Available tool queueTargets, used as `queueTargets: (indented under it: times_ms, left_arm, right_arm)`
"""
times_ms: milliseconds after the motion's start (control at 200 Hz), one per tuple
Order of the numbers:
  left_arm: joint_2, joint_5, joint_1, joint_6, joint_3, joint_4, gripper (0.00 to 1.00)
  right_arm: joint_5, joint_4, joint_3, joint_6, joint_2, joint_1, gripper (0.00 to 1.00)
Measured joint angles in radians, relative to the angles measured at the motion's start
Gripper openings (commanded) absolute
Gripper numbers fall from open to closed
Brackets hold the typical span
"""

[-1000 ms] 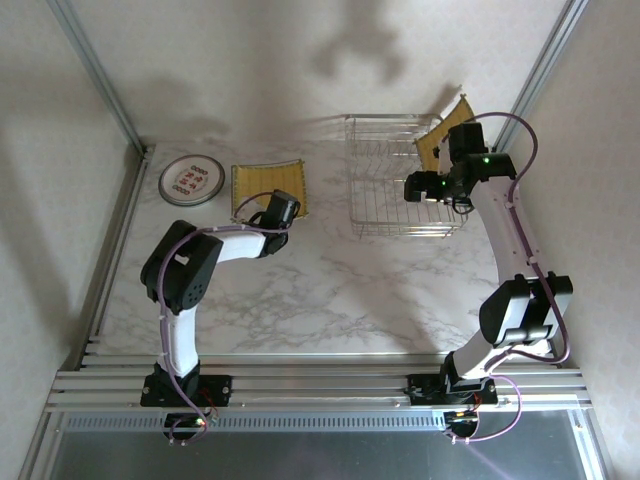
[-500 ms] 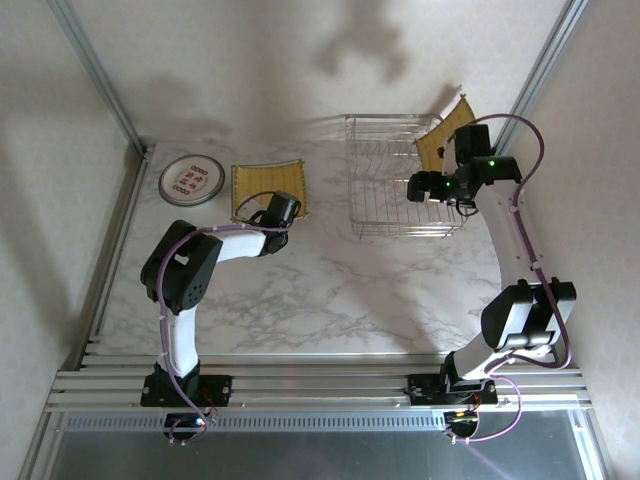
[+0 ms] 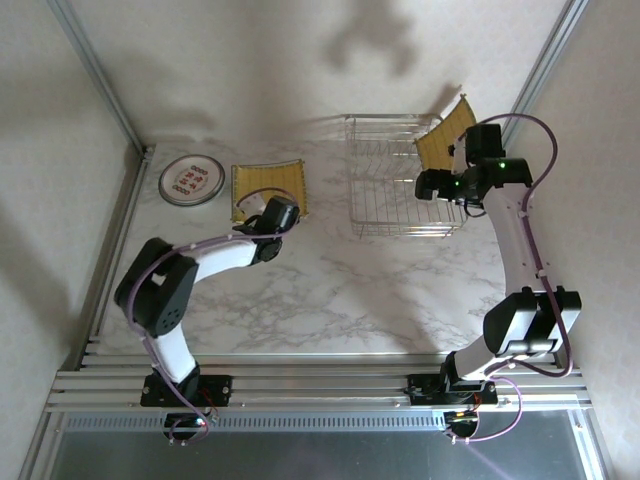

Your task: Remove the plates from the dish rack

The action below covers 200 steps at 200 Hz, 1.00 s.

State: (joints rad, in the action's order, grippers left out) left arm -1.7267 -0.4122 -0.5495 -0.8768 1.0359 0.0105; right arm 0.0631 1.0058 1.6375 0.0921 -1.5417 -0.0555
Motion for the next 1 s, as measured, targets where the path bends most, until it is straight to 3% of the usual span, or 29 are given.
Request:
queueTargets:
  times_ms: [235,461,751,1001]
  left_arm:
    - [0.236,0.032,0.015,0.387,0.076,0.184,1.00]
    - [0.197,0.249,0.226,0.668,0.394,0.441,1.00]
    - [0.063,0.386,0.297,0.820,0.549,0.608,1.00]
    - [0.052,0.437,0.344,0.843,0.549,0.631,1.00]
  right_arm:
    - [-0.056,0.021,0.102,-0.013,-0.045,0.055,0.99]
    - [-0.072,0.027,0.261,-0.041,-0.203,0.122,0.99]
    - [-0.071,0.004,0.463,-0.055,-0.416,0.163,0.98]
    - [-0.070,-0.079,0.474,-0.050,-0.468,0.163,0.81]
